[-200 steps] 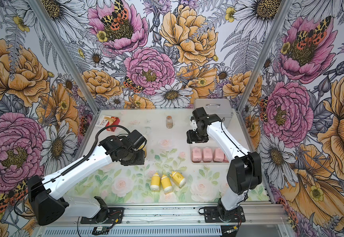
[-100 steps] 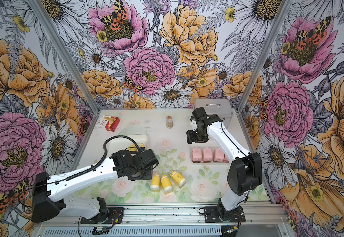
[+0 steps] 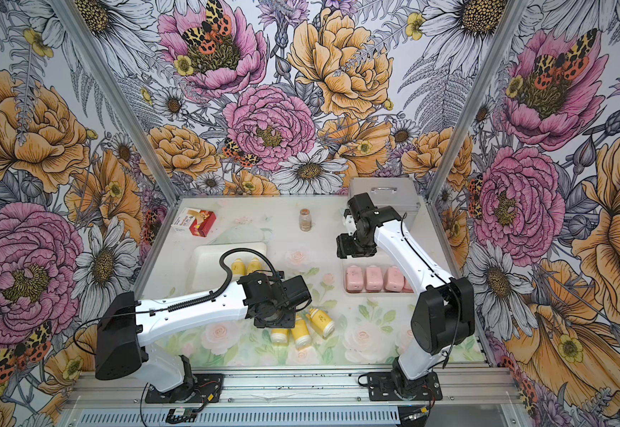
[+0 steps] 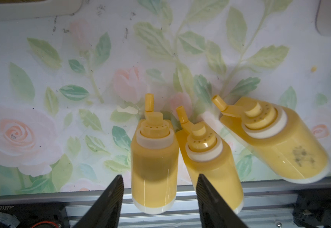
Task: Place the pencil sharpeners by color into the storage box
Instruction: Pick up the pencil sharpener from the center of the board.
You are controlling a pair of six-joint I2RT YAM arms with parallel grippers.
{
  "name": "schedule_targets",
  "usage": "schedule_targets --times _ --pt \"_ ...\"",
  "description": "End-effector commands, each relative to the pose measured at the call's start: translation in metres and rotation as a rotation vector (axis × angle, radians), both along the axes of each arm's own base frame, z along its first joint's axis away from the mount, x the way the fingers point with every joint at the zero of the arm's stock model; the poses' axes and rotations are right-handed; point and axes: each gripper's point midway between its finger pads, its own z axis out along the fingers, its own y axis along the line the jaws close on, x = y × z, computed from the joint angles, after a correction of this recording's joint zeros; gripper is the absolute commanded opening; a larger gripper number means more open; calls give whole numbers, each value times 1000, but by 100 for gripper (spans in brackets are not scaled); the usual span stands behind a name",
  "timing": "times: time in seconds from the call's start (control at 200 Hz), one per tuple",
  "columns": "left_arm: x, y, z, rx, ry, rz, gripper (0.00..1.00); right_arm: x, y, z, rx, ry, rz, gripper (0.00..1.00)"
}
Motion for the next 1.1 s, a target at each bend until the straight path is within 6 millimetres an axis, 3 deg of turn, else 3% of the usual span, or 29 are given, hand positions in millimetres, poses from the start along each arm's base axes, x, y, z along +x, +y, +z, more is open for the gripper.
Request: schedule_targets --times 0.0,0.425,1.096 --pt "-1 -11 5 -40 8 -2 61 0 3 8 11 -38 17 64" --pt "-14 -3 -5 -29 66 -28 61 0 4 7 15 -34 19 64" --pt "-17 9 -29 -2 117 -15 59 1 4 5 13 -31 15 64"
